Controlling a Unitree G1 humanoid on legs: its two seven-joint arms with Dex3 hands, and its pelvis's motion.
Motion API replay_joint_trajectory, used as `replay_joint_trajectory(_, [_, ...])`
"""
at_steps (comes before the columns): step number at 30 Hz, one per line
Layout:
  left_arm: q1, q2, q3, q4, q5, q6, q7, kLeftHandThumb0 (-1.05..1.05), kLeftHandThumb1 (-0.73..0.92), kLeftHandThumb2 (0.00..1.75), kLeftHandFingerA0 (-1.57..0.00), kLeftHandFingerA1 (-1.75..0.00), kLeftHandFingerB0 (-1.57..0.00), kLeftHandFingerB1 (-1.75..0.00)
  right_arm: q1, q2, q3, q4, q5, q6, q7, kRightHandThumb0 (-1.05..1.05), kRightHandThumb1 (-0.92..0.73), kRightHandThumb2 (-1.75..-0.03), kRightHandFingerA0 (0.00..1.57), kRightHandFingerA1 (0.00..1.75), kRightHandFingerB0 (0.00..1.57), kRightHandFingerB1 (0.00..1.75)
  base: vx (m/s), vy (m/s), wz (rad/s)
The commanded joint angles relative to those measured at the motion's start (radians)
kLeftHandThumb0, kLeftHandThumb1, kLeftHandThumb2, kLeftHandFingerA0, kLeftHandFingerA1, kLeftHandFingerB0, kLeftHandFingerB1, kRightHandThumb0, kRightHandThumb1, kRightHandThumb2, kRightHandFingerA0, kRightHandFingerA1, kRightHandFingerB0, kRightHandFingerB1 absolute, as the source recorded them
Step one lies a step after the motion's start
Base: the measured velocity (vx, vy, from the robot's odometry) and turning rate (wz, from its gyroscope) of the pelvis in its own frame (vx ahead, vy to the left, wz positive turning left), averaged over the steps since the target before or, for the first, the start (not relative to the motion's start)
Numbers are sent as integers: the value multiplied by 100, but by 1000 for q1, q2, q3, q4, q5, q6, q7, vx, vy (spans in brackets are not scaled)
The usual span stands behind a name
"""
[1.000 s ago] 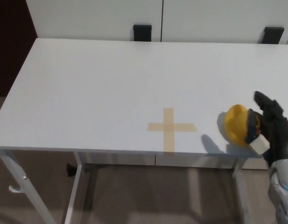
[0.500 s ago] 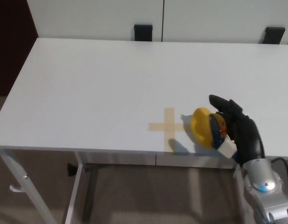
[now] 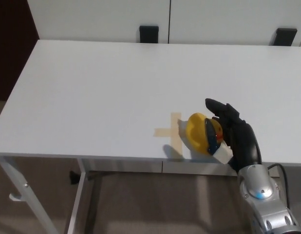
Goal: The robot uses its right hand to push the yellow duck toy to the center of the white desk.
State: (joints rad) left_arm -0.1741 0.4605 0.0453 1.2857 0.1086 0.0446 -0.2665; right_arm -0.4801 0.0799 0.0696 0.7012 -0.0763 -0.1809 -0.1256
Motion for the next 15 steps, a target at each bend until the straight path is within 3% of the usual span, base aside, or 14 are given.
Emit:
replay_joint_trajectory(1, [-2, 11, 4, 0, -4, 12, -6, -29, 54, 82, -59, -95, -74, -81, -9, 18, -5, 20, -4, 28, -16, -38, -45, -109, 2, 54, 0, 50, 0, 0, 0])
replay_joint_trajectory(2, [-2, 10, 4, 4, -2, 8, -6, -29, 54, 82, -59, -95, -74, -81, -10, 24, -6, 23, -4, 28, -21, -38, -45, -109, 2, 54, 0, 50, 0, 0, 0])
replay_joint_trajectory(3, [-3, 9, 3, 5, -1, 6, -5, -30, 54, 81, -60, -97, -75, -82, -10, 28, -7, 24, -3, 27, -23, -90, -92, -75, 4, 44, 15, 36, 0, 0, 0])
replay_joint_trajectory(7, [-2, 9, -2, 5, 4, 4, -7, -29, 55, 85, -69, -108, -72, -80, -10, 44, -13, 24, 6, 33, -25, -89, -92, -74, 0, 34, 10, 33, 0, 0, 0])
replay_joint_trajectory(8, [1, 9, -4, 3, 5, 0, -8, -29, 54, 86, -66, -104, -73, -81, -10, 52, -14, 23, 8, 37, -27, -83, -73, -117, 1, 24, 7, 35, 0, 0, 0])
replay_joint_trajectory(9, [-1, 7, -3, 2, 4, 9, -8, -29, 54, 86, -61, -101, -73, -80, -12, 61, -13, 23, 6, 42, -33, -94, -81, -120, 1, 15, 4, 32, 0, 0, 0])
replay_joint_trajectory(15, [-5, 7, -3, 1, 2, 14, -8, -29, 54, 85, -64, -101, -75, -82, -28, 87, -4, 28, -2, 52, -38, -85, -78, -120, 0, 19, 5, 25, 0, 0, 0])
